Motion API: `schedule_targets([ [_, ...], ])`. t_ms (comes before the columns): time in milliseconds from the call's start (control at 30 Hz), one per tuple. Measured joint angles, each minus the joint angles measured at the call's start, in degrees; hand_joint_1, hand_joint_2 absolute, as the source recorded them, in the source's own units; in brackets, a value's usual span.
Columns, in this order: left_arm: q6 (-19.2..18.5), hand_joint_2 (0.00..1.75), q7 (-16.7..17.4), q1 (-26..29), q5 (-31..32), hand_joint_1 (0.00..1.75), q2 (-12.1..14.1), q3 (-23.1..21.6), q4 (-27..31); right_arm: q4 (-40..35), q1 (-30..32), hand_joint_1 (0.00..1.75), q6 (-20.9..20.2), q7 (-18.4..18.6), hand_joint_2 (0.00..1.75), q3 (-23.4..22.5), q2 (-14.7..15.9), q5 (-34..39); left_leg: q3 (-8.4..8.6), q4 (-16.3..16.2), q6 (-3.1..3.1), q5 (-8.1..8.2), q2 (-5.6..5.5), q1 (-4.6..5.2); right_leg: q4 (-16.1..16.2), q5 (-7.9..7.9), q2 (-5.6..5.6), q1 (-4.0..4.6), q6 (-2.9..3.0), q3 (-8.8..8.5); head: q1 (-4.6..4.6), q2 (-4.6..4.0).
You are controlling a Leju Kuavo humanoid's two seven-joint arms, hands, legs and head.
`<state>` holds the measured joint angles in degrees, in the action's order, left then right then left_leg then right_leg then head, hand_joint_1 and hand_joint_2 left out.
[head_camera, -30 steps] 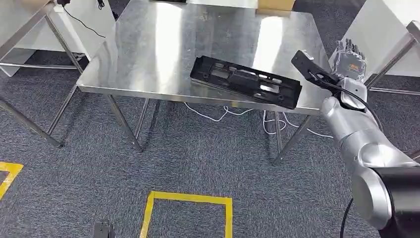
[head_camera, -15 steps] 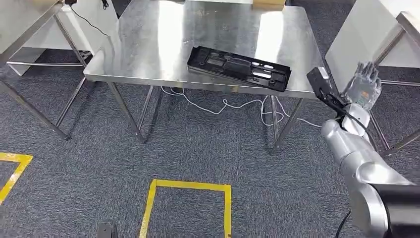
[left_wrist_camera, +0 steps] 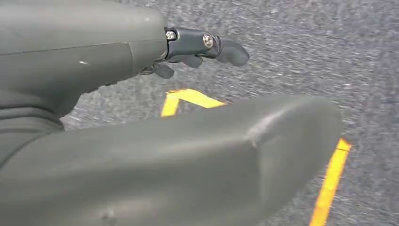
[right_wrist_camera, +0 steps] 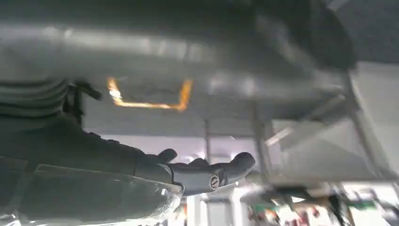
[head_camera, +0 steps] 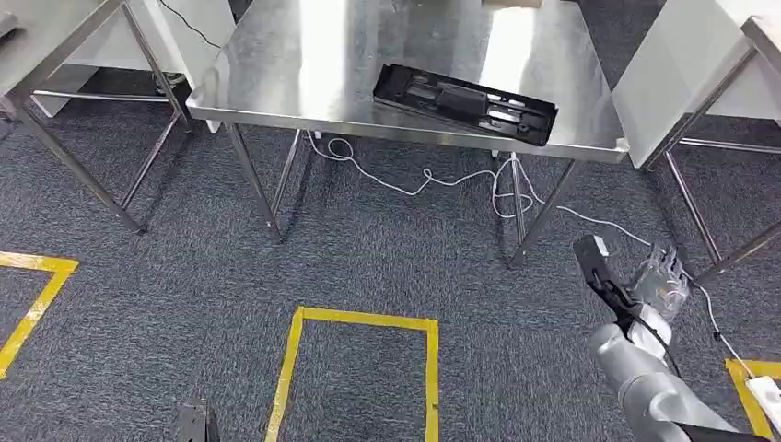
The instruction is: Take the parts from the cabinet and place them on the table.
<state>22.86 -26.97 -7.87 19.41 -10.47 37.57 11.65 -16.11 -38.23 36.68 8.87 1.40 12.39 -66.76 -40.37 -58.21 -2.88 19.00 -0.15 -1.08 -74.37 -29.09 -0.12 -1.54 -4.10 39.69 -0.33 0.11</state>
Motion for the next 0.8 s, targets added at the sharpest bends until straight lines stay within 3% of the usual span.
schedule_targets([
  [33,-0.11,0.0,0.0,0.0,0.18,0.0,-0.02,0.02,0.0,0.0,1.11,0.0,0.0,0.02,1.75,-0.55,-0.11,0.51,-1.1,-0.03,0.25,-0.84,0.02,-0.06,2.53,1.65,0.0,-0.03,-0.6,-2.7,0.04,-0.02],
  [67,-0.17,0.0,0.02,-0.03,0.5,0.0,-0.07,0.02,0.0,0.0,2.42,0.0,0.0,0.11,1.75,-1.31,-0.31,1.18,-2.06,-0.07,0.6,-1.81,-0.01,-0.04,7.14,1.69,-0.04,-0.09,-0.44,-6.9,0.0,0.0],
  [100,-0.17,0.0,0.15,-0.07,0.77,0.0,-0.09,0.02,0.06,0.0,3.65,0.0,0.0,0.3,1.75,-1.99,-0.43,1.62,-2.48,-0.23,1.03,-2.5,-0.09,0.07,13.37,-1.57,-0.05,0.03,0.72,-11.75,0.02,0.0],
  [133,-0.17,0.0,0.15,-0.08,1.07,0.0,-0.22,0.02,0.07,0.0,5.0,0.0,0.0,0.39,1.75,-2.71,-0.72,1.91,-2.59,-0.17,1.51,-3.13,0.0,0.24,18.99,-3.6,0.17,1.02,1.4,-14.51,0.03,0.0],
  [233,-0.24,0.0,0.24,0.0,1.09,0.0,-0.24,0.0,0.04,0.13,8.34,0.0,0.0,0.5,1.75,-4.14,-1.2,2.17,-2.22,1.62,2.64,-5.61,-0.02,0.18,18.11,-2.33,0.17,1.21,2.65,-12.63,-0.31,0.0],
  [267,-0.24,0.0,0.24,0.19,1.09,0.0,-0.22,0.0,0.04,0.22,8.99,0.0,0.0,0.52,1.75,-4.49,-1.49,2.15,-2.51,1.81,2.99,-5.36,0.01,-0.2,18.3,-1.32,0.03,-0.25,3.38,-12.11,-0.33,0.0],
  [333,-0.2,0.0,0.28,0.41,1.09,0.0,-0.13,0.02,0.04,0.28,9.83,0.0,0.0,0.55,1.75,-4.94,-1.75,2.17,-4.23,-3.75,3.3,3.74,0.15,-0.28,18.23,0.46,-0.08,-0.21,4.97,-10.68,-0.57,0.0],
  [367,-0.17,0.0,0.28,0.38,1.09,0.0,-0.11,0.02,0.04,0.3,10.09,0.0,0.0,0.55,1.75,-5.07,-1.88,2.17,-5.04,-8.52,3.57,7.78,-0.06,-0.26,18.21,1.31,-0.09,-0.11,5.06,-10.11,-0.61,0.0],
  [400,-0.17,0.0,0.28,0.36,1.09,0.0,-0.11,0.02,0.04,0.33,10.26,0.0,0.0,0.55,1.75,-5.12,-1.97,2.17,-5.73,-13.43,3.87,10.41,-0.08,-0.29,18.11,2.17,-0.09,0.01,5.09,-9.1,-0.57,0.0],
  [433,-0.17,0.0,0.31,0.37,1.12,0.0,-0.11,0.02,0.04,0.37,10.49,0.0,0.0,0.55,1.75,-5.18,-1.99,2.19,-5.88,-17.42,4.07,11.13,-0.07,-0.39,18.02,2.96,-0.09,0.13,4.99,-8.07,-0.63,0.0],
  [467,-0.2,0.0,0.35,0.37,1.35,0.0,-0.11,0.0,0.04,0.42,10.83,0.0,0.0,0.55,1.75,-5.36,-2.03,2.38,-5.12,-19.12,4.19,10.23,-0.07,-0.53,17.99,3.65,-0.1,0.14,4.85,-7.17,-0.61,-0.02],
  [500,-0.2,0.0,0.52,0.36,1.64,0.0,-0.09,0.02,0.04,0.46,11.22,0.0,0.0,0.57,1.75,-5.75,-2.08,2.8,-3.17,-18.45,4.3,8.4,-0.05,-0.66,17.89,4.29,-0.09,0.14,4.65,-6.25,-0.59,0.0],
  [533,-0.28,0.0,0.61,0.29,1.97,0.0,-0.07,0.0,0.04,0.46,11.85,0.0,0.0,0.77,1.75,-6.21,-2.16,3.24,-0.26,-15.79,4.26,6.83,-0.06,-0.73,17.74,4.79,-0.08,0.13,4.39,-5.48,-0.66,0.0],
  [567,-0.53,0.0,0.72,0.12,2.47,0.0,-0.02,-0.07,0.07,0.48,12.82,0.0,-0.11,1.14,1.75,-6.96,-2.32,4.12,3.91,-11.13,4.0,6.14,-0.09,-0.76,17.55,5.22,-0.1,0.11,4.09,-4.76,-0.68,0.0],
  [600,-0.63,0.0,0.77,-0.21,2.78,0.0,0.09,-0.09,0.15,0.52,13.9,0.0,-0.17,1.09,1.75,-7.92,-2.67,5.14,8.36,-5.14,3.56,8.21,-0.28,-0.76,17.24,5.67,-0.21,0.12,3.78,-4.47,-0.63,-0.02],
  [633,-0.68,0.0,0.76,-0.4,2.82,0.0,0.22,-0.11,0.26,0.59,14.98,0.0,-0.17,1.0,1.75,-8.8,-3.04,5.92,11.25,-0.91,3.23,10.45,-0.42,-0.47,17.28,6.06,-0.37,0.4,3.27,-4.0,-0.63,-0.02],
  [667,-0.68,0.0,0.79,-0.45,2.86,0.0,0.22,-0.11,0.33,0.68,15.71,0.0,-0.17,0.72,1.75,-9.51,-3.32,6.23,10.94,-0.66,2.92,10.16,-0.31,-0.3,17.46,6.55,-0.52,0.41,2.92,-4.15,-0.17,0.0],
  [733,-0.68,0.0,0.79,-0.45,2.86,0.0,0.33,-0.09,0.33,0.85,16.75,0.0,-0.17,-0.35,1.75,-10.54,-4.13,6.96,10.6,-0.26,2.01,9.52,-0.33,0.36,17.84,7.74,-0.4,0.28,1.99,-3.97,-0.7,0.0],
  [767,-0.68,0.0,0.74,-0.44,2.82,0.0,0.41,-0.09,0.33,0.94,17.84,0.0,-0.17,-1.52,1.75,-11.18,-4.48,7.67,10.22,0.63,1.4,8.42,-0.18,0.32,18.09,8.3,-0.21,0.88,1.46,-3.87,-0.44,0.0],
  [800,-0.66,0.0,0.61,-0.57,2.73,0.0,0.42,-0.09,0.33,1.09,19.13,0.0,-0.17,-3.77,1.75,-12.03,-4.77,9.1,9.79,1.26,0.98,7.29,0.28,-0.05,17.18,6.83,-0.23,0.34,1.74,-3.25,-0.59,-0.02],
])
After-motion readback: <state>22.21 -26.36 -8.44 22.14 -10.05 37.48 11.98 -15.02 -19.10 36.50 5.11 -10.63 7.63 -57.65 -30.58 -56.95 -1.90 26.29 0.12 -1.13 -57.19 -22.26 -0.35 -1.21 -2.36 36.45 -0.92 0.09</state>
